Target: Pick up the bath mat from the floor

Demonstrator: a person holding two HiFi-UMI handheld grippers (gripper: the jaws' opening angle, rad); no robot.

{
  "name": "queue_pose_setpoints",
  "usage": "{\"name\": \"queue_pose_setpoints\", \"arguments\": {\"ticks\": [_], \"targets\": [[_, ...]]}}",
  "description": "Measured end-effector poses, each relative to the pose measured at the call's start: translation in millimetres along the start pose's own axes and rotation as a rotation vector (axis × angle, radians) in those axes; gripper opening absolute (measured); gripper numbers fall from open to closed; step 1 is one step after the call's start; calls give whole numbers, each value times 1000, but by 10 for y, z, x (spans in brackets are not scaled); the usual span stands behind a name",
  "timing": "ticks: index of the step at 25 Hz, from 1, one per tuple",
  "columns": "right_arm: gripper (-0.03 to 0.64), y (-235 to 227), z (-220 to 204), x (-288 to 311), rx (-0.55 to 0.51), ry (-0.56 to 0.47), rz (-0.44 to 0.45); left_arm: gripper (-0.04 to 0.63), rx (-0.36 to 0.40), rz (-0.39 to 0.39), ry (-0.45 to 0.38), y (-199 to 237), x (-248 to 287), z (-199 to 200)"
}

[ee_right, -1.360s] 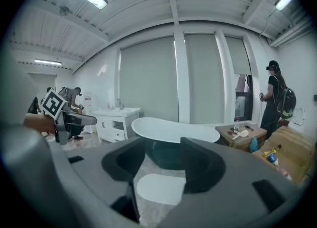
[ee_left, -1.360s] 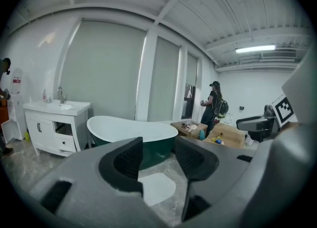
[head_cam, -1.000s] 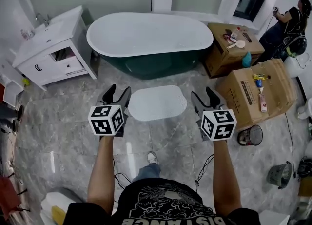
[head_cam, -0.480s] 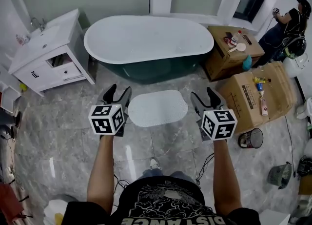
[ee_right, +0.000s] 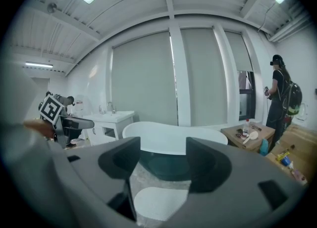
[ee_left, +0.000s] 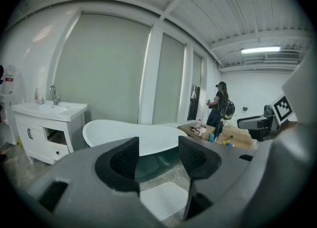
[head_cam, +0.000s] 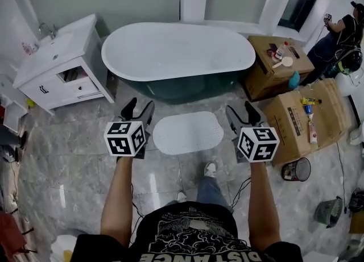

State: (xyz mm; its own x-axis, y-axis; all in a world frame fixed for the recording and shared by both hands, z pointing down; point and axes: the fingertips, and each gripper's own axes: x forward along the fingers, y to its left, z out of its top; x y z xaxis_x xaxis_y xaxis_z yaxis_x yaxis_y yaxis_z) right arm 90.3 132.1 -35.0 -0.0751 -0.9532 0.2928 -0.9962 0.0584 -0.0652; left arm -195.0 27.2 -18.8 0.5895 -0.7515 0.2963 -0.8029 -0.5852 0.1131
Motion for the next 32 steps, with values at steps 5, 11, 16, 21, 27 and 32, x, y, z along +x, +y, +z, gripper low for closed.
{"name": "queue_pose_setpoints", "arguments": {"ticks": [5, 11, 16, 21, 27, 32], "targets": [[276, -153, 61, 327, 11, -8, 25, 255, 3, 29, 4, 92, 236, 64], [276, -512, 147, 800, 1, -5, 49, 255, 1, 63, 14, 125, 737, 140], [276, -950, 243, 1260, 7, 14, 82, 255, -19, 113, 26, 130, 1204, 233], [276, -1265, 422, 1705, -8, 29, 127, 255, -51, 162, 27, 160, 1605, 377], [276, -1562, 525, 2062, -28, 38, 176, 255, -64, 222, 31, 150, 1900, 452], [278, -1650, 574, 2232, -33, 40, 197, 255, -61, 250, 43, 176, 1981, 463]]}}
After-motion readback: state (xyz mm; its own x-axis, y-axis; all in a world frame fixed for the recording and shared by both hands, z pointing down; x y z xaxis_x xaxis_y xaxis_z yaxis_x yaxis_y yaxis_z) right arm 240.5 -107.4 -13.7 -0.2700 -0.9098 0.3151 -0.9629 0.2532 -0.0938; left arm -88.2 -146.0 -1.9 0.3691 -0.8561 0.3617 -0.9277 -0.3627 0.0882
